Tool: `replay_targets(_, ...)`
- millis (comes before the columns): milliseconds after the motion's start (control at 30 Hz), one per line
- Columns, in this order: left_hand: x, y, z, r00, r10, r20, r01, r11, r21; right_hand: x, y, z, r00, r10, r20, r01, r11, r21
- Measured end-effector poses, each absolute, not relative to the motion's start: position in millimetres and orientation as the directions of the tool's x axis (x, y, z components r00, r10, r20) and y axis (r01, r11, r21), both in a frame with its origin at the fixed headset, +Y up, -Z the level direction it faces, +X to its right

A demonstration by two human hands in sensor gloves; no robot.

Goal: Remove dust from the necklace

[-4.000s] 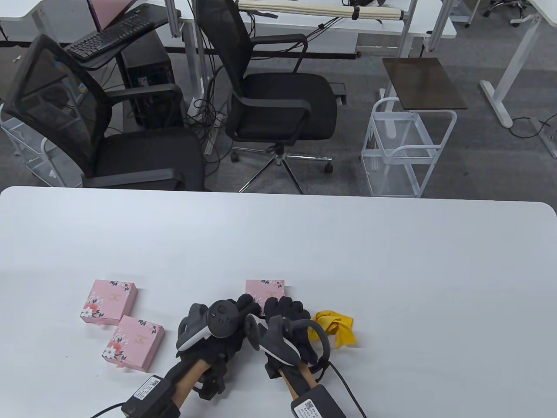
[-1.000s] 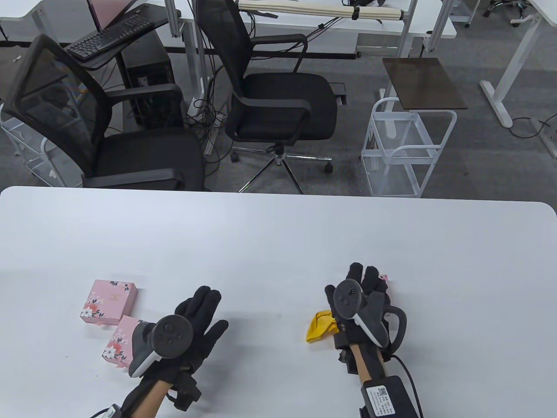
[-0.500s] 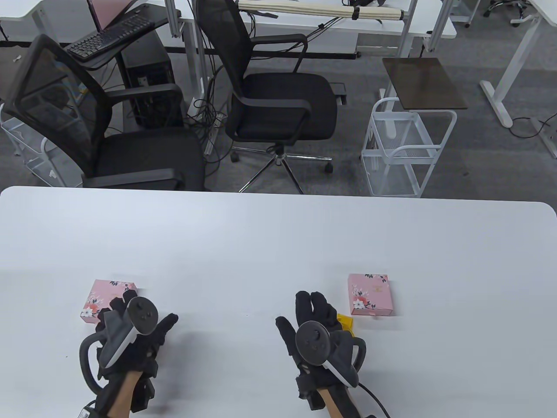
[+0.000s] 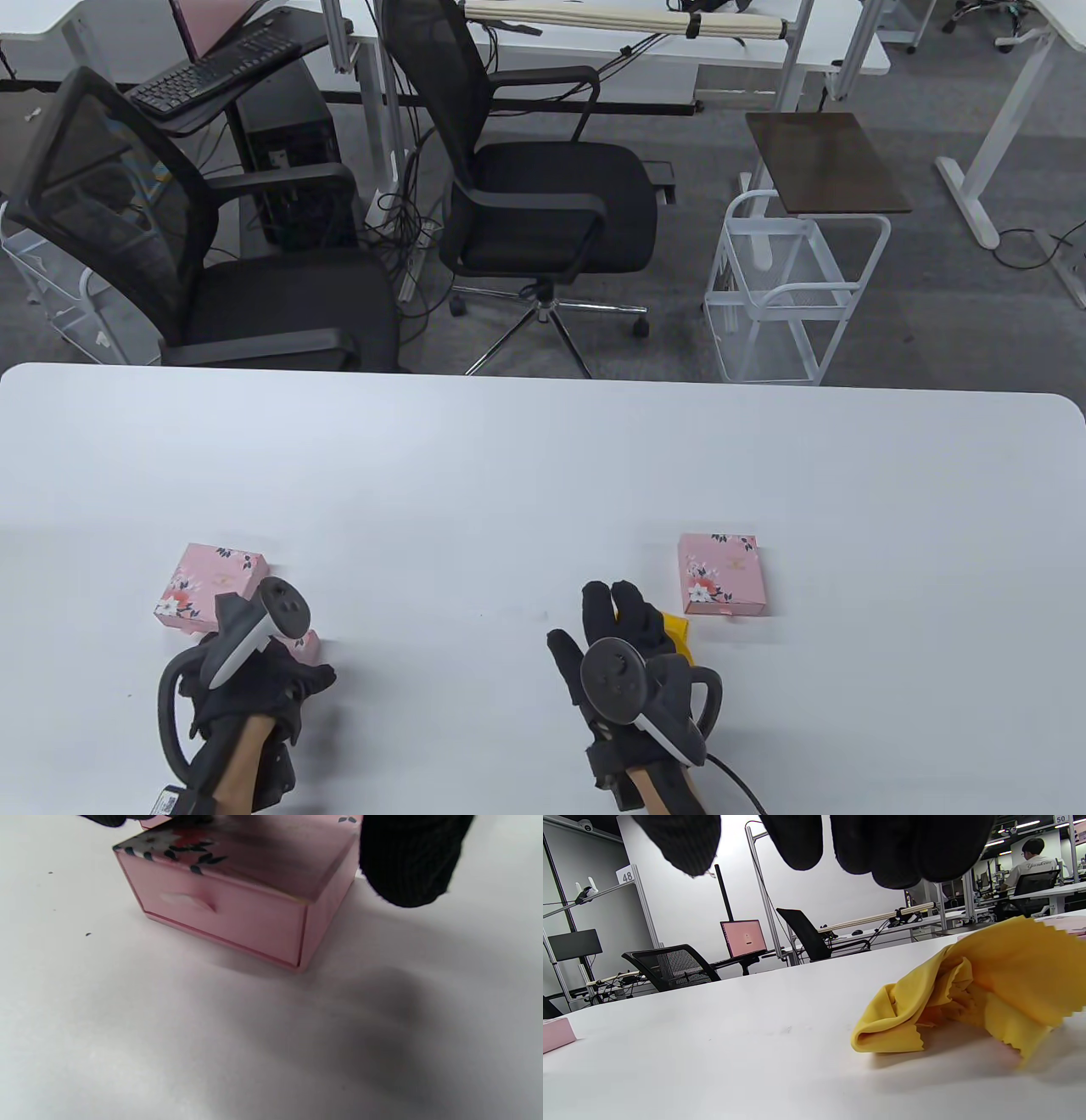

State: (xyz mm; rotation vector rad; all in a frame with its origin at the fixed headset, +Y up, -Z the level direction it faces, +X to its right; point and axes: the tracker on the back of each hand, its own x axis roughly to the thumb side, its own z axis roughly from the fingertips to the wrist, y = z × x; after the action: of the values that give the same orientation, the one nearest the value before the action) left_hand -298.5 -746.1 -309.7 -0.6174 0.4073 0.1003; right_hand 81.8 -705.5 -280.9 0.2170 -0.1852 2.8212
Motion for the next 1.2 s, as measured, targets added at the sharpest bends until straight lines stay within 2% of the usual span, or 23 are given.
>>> replay_targets(767, -302.5, -747.7, -307.8, 0.905, -0.002, -0.425, -0.26, 0.789, -0.557, 81.3, -708.5, -279.0, -0.947, 0.271, 0.173, -0.283, -0.958, -0.049)
replay_targets(1067, -275.6, -723.5, -303.2, 0.945, 0.002, -0.328, -0.175, 0.85, -0.497, 81.5, -708.9, -279.1, -0.946, 0.276, 0.169, -0.288, -0.957, -0.048)
replay_targets(1200, -251.9, -710.4, -305.2, 0.966, 0.028, -0.257, -0.145, 0.882, -0.449, 82.6, -708.7, -280.0, -0.947, 0.276, 0.166, -0.288, -0.956, -0.054)
